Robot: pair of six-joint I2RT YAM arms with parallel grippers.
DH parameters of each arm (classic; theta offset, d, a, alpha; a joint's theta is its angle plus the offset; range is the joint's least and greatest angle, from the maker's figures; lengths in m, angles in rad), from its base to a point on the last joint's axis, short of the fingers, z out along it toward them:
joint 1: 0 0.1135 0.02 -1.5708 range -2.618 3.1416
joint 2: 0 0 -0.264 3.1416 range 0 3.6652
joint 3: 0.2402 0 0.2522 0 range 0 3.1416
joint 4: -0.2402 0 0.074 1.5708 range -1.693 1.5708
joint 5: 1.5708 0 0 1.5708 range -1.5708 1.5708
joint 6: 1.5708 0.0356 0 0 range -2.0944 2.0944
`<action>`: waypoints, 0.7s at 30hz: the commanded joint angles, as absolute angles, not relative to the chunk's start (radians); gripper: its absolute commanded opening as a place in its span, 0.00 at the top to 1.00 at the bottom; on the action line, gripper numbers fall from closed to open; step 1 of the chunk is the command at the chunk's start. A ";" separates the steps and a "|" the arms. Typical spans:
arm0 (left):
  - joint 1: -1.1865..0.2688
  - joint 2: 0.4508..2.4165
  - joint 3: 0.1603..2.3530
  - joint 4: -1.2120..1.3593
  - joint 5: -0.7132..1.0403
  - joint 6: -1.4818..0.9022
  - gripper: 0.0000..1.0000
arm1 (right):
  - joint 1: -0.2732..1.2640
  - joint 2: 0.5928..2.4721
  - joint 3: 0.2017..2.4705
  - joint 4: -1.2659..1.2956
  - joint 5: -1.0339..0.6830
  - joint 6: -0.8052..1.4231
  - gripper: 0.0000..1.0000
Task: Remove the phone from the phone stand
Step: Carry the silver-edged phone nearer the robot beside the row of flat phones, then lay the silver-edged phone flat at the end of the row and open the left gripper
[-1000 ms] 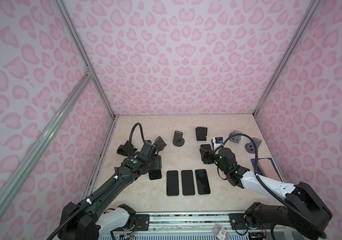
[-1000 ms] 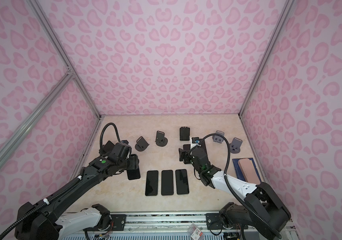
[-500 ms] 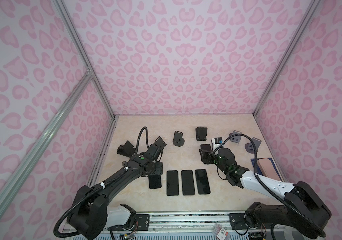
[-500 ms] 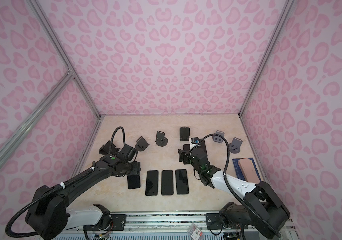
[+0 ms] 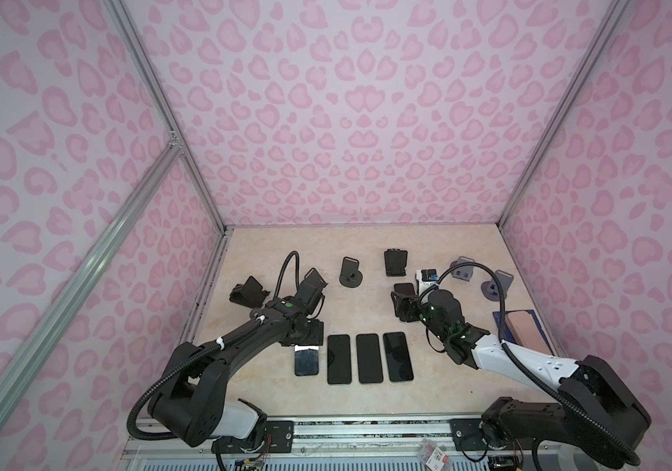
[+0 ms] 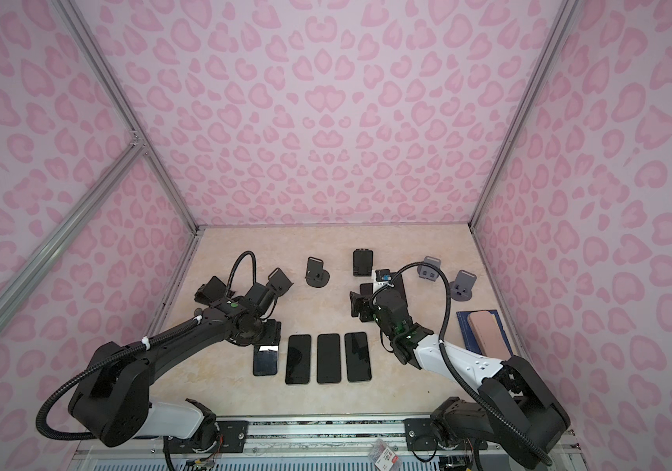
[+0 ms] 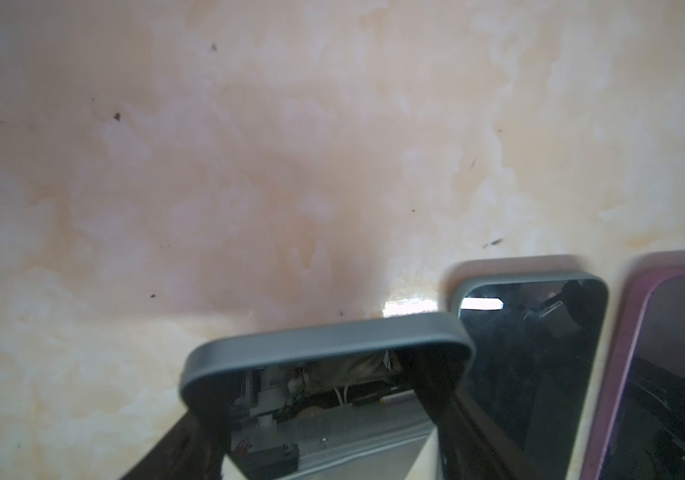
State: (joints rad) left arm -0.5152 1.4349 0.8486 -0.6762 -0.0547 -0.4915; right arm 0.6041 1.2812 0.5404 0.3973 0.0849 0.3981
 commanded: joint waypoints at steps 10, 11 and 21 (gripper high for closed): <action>-0.514 1.505 0.874 -0.658 -0.026 -0.460 0.36 | 0.606 1.310 0.554 0.405 0.088 0.385 0.09; -0.514 1.507 0.874 -0.657 -0.026 -0.463 0.37 | 0.606 1.311 0.555 0.405 0.089 0.385 0.09; -0.514 1.517 0.882 -0.657 0.004 -0.486 0.37 | 0.607 1.317 0.561 0.400 0.079 0.388 0.09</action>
State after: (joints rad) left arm -0.5144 1.5089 0.8719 -0.6590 -0.0074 -0.4702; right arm 0.6048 1.3125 0.5541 0.3962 0.0772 0.3958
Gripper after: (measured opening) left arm 0.751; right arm 0.911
